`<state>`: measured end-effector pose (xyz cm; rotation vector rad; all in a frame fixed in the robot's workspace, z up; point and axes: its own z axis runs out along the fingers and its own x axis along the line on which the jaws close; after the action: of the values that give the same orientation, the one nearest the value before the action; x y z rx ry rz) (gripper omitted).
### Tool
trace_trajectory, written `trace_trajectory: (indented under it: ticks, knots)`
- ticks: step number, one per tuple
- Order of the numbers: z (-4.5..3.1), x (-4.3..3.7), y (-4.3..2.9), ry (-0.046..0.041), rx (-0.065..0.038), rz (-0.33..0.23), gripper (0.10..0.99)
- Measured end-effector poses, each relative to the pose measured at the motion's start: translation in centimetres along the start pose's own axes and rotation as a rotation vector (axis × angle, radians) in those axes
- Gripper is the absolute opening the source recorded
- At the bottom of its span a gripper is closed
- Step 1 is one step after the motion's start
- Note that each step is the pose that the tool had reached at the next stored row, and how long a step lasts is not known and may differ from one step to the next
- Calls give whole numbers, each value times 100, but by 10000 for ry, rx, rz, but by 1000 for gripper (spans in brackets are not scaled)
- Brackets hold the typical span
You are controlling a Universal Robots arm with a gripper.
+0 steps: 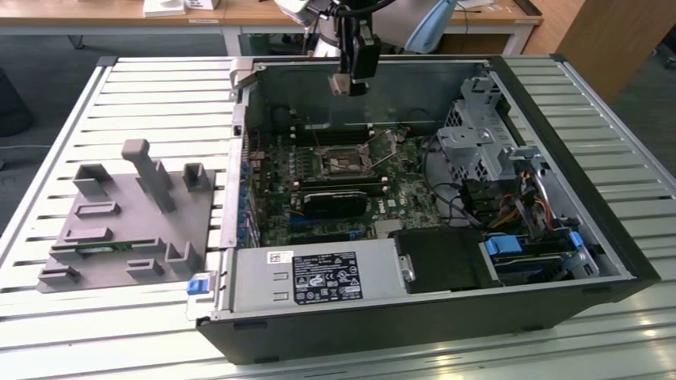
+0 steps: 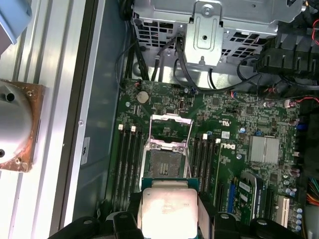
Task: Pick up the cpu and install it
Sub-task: 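Place the cpu into insertion slot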
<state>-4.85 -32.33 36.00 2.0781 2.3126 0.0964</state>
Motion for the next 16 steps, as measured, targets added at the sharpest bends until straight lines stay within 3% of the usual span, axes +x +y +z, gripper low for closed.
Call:
trace_trajectory:
  ticks: [6,7,16]
  knots:
    - [21,-1,-2,-1,1,0,533]
    - [132,-3,-9,0,0,0,533]
    - [177,-4,-12,-1,0,0,533]
